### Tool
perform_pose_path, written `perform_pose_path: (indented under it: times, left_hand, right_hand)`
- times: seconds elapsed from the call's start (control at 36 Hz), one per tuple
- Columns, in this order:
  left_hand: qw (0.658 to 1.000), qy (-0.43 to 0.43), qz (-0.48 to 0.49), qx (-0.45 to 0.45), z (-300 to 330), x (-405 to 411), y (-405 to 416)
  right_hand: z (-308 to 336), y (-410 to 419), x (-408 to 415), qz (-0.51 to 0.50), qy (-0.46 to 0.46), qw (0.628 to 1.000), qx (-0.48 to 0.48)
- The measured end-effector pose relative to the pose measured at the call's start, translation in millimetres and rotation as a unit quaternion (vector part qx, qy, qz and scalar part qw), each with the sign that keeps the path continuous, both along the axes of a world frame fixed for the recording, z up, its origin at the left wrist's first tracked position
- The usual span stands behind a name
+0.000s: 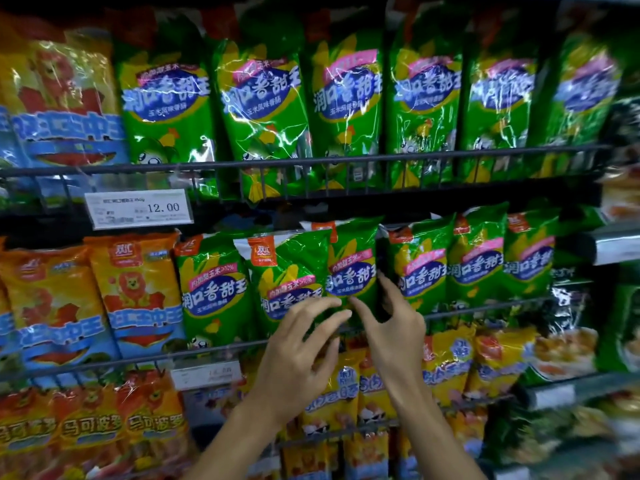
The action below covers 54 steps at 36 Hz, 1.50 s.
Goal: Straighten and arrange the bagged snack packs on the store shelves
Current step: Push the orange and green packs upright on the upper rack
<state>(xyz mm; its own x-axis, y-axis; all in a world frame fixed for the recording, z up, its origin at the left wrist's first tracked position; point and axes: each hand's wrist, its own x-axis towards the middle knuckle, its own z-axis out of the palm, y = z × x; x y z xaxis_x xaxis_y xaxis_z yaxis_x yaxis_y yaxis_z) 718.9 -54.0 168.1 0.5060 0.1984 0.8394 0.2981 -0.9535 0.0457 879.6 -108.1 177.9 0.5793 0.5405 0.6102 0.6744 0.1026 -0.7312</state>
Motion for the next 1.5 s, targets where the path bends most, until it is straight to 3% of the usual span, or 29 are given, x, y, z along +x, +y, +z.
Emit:
perform_pose_path:
  times: [0.33,0.56,0.69,0.83,0.97,1.08,1.25,1.39,1.5]
  left_hand:
    - [0.995,0.017,0.073,-0.067,-0.5,6.2,5.0]
    - [0.982,0.038,0.171,-0.074,-4.3,22.3,-0.4]
    - [0.965,0.033,0.248,-0.078,-7.2,38.5,-1.7]
    - [0.969,0.004,0.233,-0.085,-9.4,44.3,1.0]
    - [0.983,-0.098,0.123,-0.096,-9.6,40.4,-5.9]
    - [0.997,-0.011,0.072,-0.034,-1.2,45.3,-8.3]
    - [0.982,0.100,0.153,-0.044,5.6,58.0,-3.1]
    - [0.976,0.123,0.173,-0.046,10.5,62.3,-4.8]
    - [0.982,0.087,0.157,-0.051,10.6,64.6,-10.5]
  right_hand:
    - [-4.7,-5.2,18.8,0.009,0.060,0.995,0.079]
    - [-3.4,-9.8,32.0,0.057,0.028,0.997,0.044]
    - [-7.1,-13.8,39.0,0.066,-0.069,0.995,-0.001]
    - [-14.4,-16.7,38.7,0.071,-0.104,0.992,-0.008]
    - [-24.9,-18.5,35.4,0.041,-0.145,0.985,0.083]
    - [-26.1,-14.9,37.5,0.048,-0.256,0.956,0.138]
    - [-21.0,-1.7,44.6,0.034,-0.338,0.940,0.034]
    - [-20.4,2.9,55.0,0.027,-0.371,0.928,-0.002]
    - [-20.1,-8.3,69.0,0.027,-0.327,0.944,0.037]
